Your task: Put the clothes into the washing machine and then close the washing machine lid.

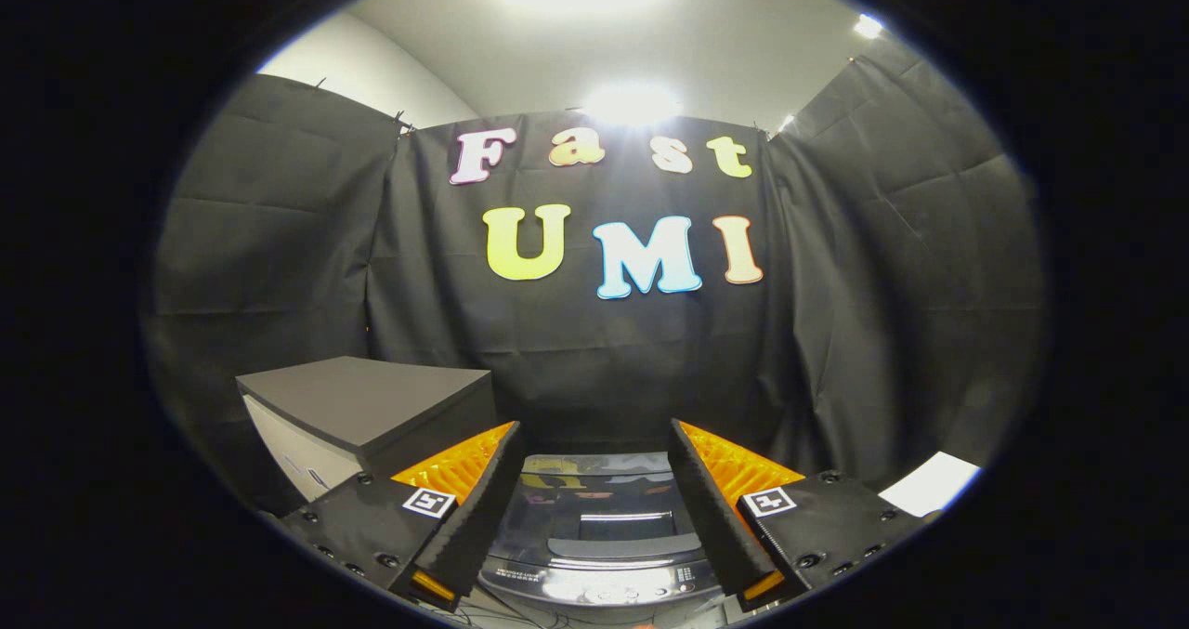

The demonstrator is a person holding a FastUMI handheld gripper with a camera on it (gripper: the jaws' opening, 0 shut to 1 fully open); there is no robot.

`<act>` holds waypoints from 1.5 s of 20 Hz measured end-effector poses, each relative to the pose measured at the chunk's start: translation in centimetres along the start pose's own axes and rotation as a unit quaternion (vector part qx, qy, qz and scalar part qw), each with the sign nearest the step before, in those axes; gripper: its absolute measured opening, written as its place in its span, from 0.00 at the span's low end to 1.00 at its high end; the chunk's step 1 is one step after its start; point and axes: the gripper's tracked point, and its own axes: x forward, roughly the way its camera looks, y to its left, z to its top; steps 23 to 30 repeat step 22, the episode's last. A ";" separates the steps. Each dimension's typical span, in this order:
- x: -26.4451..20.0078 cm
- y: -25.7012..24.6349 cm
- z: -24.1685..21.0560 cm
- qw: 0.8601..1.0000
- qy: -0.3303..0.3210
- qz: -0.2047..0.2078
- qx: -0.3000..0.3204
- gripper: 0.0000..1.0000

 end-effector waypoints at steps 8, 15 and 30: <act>-4.9 0.3 -0.3 1.000 -0.002 -0.009 -0.005 0.96; -6.7 0.6 -0.6 1.000 -0.001 -0.007 -0.006 0.96; -7.2 0.8 -0.4 1.000 -0.004 -0.005 0.002 0.96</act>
